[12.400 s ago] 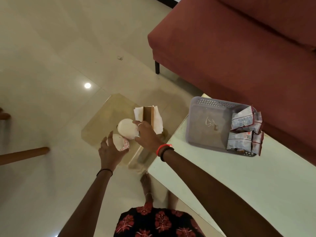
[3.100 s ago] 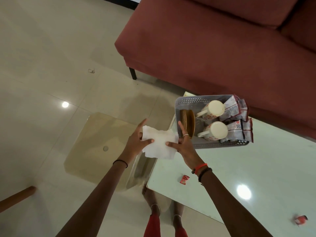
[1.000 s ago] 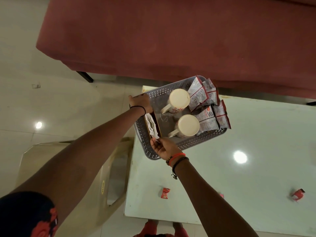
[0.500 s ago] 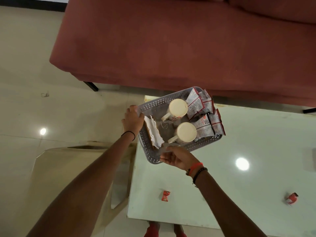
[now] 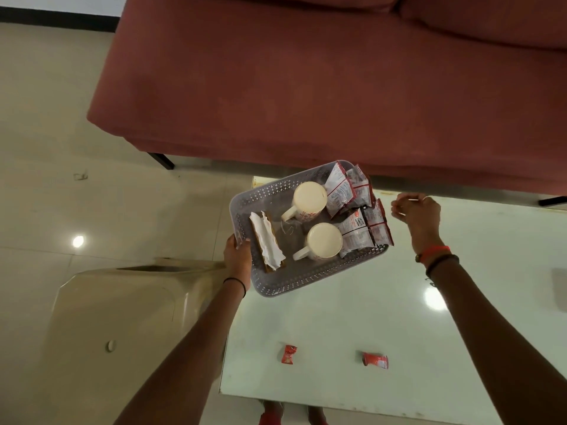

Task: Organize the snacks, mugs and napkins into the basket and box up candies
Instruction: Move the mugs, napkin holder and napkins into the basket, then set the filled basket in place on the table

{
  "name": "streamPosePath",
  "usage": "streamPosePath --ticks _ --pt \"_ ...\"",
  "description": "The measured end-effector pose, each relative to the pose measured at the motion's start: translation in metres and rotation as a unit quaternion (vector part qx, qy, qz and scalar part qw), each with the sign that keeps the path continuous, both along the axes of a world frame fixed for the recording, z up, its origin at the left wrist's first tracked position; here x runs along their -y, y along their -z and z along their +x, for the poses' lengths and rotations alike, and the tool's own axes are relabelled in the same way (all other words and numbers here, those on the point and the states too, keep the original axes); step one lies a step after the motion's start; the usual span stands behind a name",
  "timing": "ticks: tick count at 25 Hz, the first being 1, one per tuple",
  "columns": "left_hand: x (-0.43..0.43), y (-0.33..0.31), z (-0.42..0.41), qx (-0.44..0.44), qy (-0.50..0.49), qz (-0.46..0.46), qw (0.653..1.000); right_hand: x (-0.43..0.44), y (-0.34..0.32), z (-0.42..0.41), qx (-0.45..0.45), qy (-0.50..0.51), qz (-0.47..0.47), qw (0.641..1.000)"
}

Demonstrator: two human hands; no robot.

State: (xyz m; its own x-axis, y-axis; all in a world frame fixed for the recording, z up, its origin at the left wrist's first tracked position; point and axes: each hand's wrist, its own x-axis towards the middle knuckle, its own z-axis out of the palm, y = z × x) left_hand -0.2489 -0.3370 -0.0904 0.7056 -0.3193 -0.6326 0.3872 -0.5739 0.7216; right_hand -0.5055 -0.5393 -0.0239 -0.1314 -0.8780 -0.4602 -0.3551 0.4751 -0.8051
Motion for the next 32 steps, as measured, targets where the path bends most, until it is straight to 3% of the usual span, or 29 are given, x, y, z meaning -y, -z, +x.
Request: streamPosePath --ticks 4,10,20,24,32 --pt "-0.001 0.01 0.001 0.004 0.001 0.014 1.0 0.031 0.022 0.008 -0.063 -0.065 0.047 0.995" --pt "0.001 0.022 0.012 -0.004 0.013 0.024 1.0 0.041 0.031 0.027 -0.012 -0.136 0.151 0.979" --pt "-0.01 0.01 0.008 -0.012 0.011 0.028 0.999 0.018 0.032 0.01 0.024 -0.05 0.169 0.984" --pt "-0.03 -0.014 -0.005 -0.041 0.025 0.012 0.999 -0.012 0.019 -0.022 0.031 -0.069 0.174 0.982" --pt "-0.079 -0.074 -0.045 -0.084 0.047 -0.013 0.995 -0.079 -0.018 -0.084 0.113 0.005 0.207 0.972"
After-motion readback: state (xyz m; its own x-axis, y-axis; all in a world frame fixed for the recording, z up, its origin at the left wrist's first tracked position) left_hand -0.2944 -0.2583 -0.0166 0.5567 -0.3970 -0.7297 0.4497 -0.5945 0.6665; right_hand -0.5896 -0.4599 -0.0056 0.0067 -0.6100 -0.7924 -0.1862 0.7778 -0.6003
